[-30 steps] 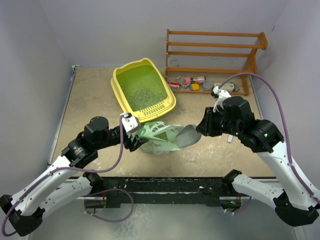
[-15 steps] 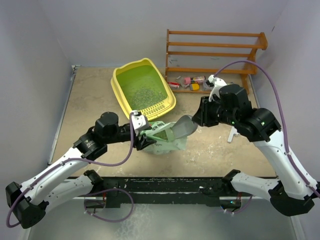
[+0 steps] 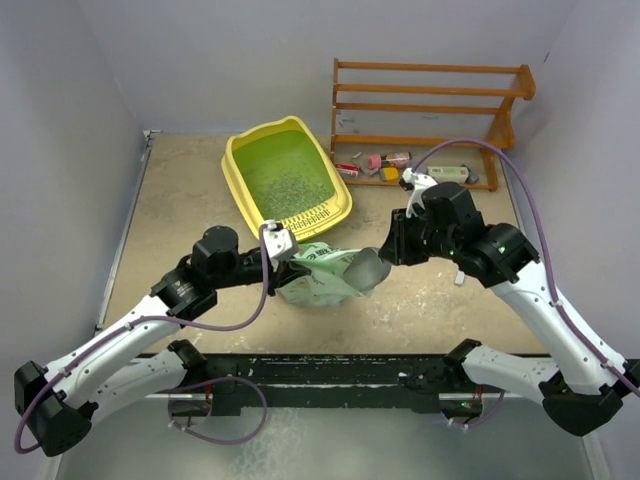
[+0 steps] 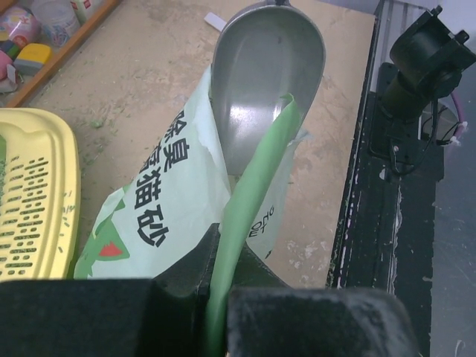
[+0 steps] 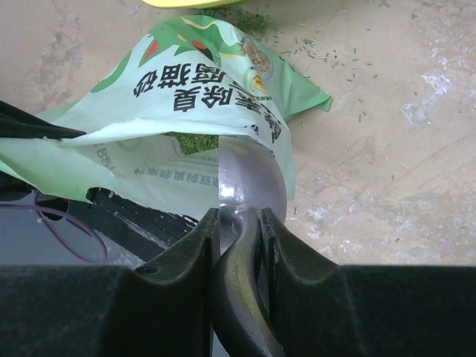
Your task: Fill the litter box with clean litter
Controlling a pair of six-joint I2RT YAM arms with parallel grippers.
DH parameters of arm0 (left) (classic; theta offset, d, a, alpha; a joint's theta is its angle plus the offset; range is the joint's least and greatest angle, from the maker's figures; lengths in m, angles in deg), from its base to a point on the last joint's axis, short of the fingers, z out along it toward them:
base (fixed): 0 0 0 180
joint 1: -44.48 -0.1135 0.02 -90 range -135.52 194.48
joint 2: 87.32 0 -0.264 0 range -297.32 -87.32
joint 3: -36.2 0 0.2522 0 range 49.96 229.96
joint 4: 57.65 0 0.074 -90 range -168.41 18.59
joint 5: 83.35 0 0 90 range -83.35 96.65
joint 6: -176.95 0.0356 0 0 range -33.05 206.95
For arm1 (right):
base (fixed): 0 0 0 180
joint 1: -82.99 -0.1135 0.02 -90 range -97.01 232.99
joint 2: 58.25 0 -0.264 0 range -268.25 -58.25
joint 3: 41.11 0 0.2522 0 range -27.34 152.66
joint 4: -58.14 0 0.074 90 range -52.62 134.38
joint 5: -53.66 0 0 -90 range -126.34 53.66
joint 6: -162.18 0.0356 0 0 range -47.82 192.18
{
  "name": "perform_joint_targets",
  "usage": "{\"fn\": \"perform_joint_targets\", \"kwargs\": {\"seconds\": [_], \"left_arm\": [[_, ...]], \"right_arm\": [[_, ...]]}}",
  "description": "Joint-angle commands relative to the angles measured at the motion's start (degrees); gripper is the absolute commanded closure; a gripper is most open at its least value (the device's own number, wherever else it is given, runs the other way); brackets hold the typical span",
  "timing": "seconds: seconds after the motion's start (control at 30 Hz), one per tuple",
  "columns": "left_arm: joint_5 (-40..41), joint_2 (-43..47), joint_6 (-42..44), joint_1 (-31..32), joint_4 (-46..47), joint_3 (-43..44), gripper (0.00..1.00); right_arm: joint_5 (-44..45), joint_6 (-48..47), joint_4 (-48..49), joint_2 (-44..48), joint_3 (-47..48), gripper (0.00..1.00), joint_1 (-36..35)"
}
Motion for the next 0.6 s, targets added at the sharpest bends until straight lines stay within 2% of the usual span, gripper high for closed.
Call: {"fn": "perform_joint_targets", "kwargs": {"seconds": [0.0,0.33,0.57], "left_arm": [[-0.67,0.88,-2.58,0.08,8.26,0.02,1.0],[-1.46,1.45,-6.84,0.11,14.59,-1.56,1.0],[1.08,1.89,-11.26,0.12,21.62,-2.88,1.0]], "right_arm": [[0.28,-0.21,5.4,-0.64,-0.46,1.0,-0.59],[2.3,0.91,14.43,-3.18,-3.74,1.0,-1.88],[1.76,1.01,17.43,-3.19,-3.59,1.0,-3.03]]}}
